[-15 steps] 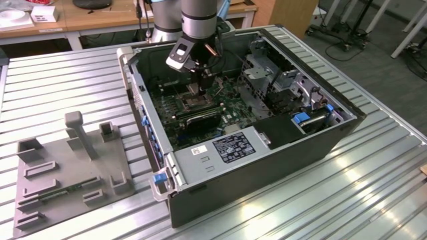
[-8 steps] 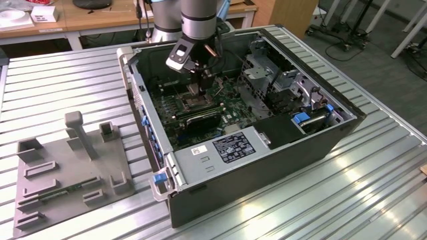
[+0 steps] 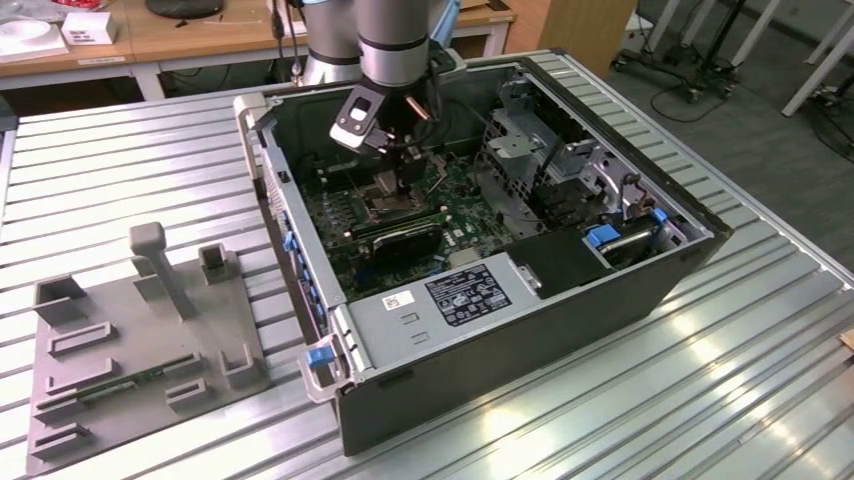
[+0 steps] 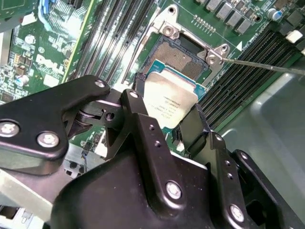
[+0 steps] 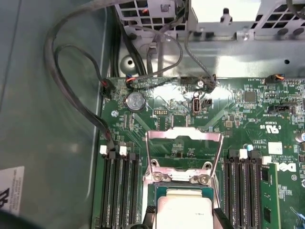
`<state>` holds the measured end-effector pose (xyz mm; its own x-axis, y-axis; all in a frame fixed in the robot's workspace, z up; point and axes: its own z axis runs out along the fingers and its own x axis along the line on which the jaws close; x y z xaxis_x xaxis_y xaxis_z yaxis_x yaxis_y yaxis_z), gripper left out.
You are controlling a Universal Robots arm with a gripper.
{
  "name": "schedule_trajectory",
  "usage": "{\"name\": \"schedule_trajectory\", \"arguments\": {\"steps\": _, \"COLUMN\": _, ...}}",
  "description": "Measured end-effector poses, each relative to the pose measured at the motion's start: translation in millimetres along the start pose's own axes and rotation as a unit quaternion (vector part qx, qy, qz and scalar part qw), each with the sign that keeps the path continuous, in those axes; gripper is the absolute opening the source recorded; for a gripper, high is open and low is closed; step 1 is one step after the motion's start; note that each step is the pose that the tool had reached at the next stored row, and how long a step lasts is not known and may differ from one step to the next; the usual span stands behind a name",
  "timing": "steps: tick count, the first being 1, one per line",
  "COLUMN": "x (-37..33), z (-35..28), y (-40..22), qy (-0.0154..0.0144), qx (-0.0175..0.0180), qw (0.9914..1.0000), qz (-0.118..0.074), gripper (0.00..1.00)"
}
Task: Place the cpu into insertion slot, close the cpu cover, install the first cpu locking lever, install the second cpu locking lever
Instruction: 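Place the cpu into insertion slot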
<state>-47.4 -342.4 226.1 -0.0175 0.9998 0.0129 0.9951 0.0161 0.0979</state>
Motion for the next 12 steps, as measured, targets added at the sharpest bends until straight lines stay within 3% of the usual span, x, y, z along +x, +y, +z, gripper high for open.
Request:
{"name": "schedule_trajectory", "arguments": {"steps": 7, "x": -0.1, "z": 7.6, "y": -3.3, "qy": 0.0005, "qx": -0.0004, "qw": 1.00000, "qz": 0.000, "gripper": 0.54}}
{"name": "schedule_trajectory", "arguments": {"steps": 12, "x": -0.1, "z": 9.0, "y": -3.5, "qy": 0.0004, "qx": -0.0004, "qw": 1.00000, "qz": 0.000, "gripper": 0.54}}
